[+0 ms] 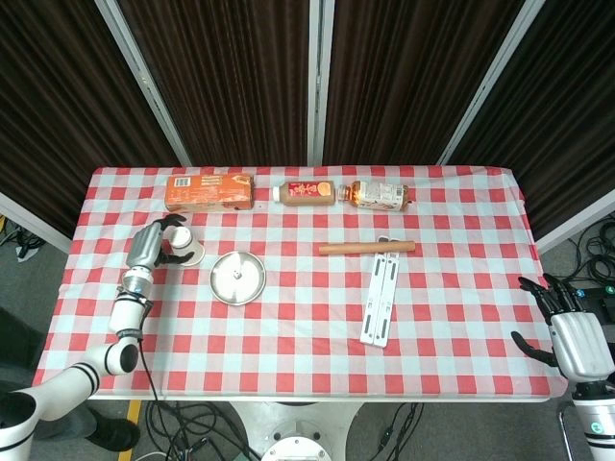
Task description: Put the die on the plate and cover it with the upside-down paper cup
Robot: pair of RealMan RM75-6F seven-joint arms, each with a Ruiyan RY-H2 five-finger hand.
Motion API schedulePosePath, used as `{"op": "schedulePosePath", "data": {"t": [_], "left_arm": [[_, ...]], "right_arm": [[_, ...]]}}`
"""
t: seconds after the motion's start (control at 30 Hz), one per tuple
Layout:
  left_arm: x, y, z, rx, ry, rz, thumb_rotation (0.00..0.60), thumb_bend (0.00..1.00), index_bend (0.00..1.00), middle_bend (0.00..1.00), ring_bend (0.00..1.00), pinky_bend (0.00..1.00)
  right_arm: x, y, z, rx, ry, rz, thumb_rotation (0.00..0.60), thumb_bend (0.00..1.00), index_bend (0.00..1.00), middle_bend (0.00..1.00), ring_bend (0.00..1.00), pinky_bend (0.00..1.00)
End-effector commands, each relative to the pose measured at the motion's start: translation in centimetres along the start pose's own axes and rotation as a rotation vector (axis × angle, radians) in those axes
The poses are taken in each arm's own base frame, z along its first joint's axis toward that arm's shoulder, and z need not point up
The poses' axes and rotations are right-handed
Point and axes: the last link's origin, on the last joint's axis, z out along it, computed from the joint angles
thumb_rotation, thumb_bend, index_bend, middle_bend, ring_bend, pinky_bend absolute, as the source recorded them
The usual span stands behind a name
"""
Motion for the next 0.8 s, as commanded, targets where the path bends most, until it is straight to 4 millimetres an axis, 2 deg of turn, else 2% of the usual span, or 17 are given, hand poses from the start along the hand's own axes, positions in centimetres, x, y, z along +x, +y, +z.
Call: {"op": "schedulePosePath", "data": {"t": [0.03, 0.13, 0.23, 0.33, 0.43, 0.57, 0.73, 0.8], "left_arm": [[1.9, -0.5, -1.1, -0.023, 0.082, -0.008, 0.600, 0.18, 0.17, 0.24, 0.15, 0.20], [4.0, -1.6, -3.2, -0.051, 0.154, 0.022, 0.600, 0.17, 0.17, 0.24, 0.15, 0.19], [6.4, -4.0, -6.1, -0.038, 0.200, 0.112, 0.600, 0.17, 0.17, 0.24, 0.15, 0.17], [8.0, -6.1, -8.7, -0.004, 0.218, 0.228, 0.600, 0.17, 0.17, 0.24, 0.15, 0.16], [9.4, -8.3, -12.2, 0.015, 0.212, 0.356, 0.600, 0.17, 0.17, 0.24, 0.15, 0.15], [10.5, -10.2, -16.3, 0.056, 0.230, 0.464, 0.600, 0.18, 0.17, 0.24, 0.15, 0.14], [10.4, -10.7, -20.8, 0.100, 0.265, 0.485, 0.600, 0.17, 0.17, 0.24, 0.15, 0.14], [10.2, -10.6, -21.9, 0.111, 0.264, 0.461, 0.600, 0.17, 0.17, 0.24, 0.15, 0.14]], "right_arm": [[0.1, 0.1, 0.0, -0.001, 0.001, -0.003, 0.600, 0.13, 0.12, 0.25, 0.08, 0.14], [0.2, 0.2, -0.1, -0.008, 0.003, -0.003, 0.600, 0.13, 0.12, 0.25, 0.08, 0.14], [0.1, 0.7, -0.2, -0.027, -0.008, -0.001, 0.600, 0.13, 0.12, 0.24, 0.08, 0.14], [0.0, 1.0, -0.3, -0.039, -0.022, -0.005, 0.600, 0.13, 0.12, 0.21, 0.08, 0.14], [-0.1, 1.1, -0.5, -0.043, -0.029, -0.012, 0.600, 0.13, 0.12, 0.19, 0.07, 0.14], [-0.4, 1.0, -0.8, -0.034, -0.032, 0.001, 0.600, 0.13, 0.12, 0.17, 0.06, 0.14], [-0.7, 0.5, -1.0, -0.004, -0.014, 0.022, 0.600, 0.13, 0.12, 0.17, 0.06, 0.14], [-0.8, 0.4, -1.1, 0.001, -0.012, 0.023, 0.600, 0.13, 0.12, 0.17, 0.06, 0.14]]}}
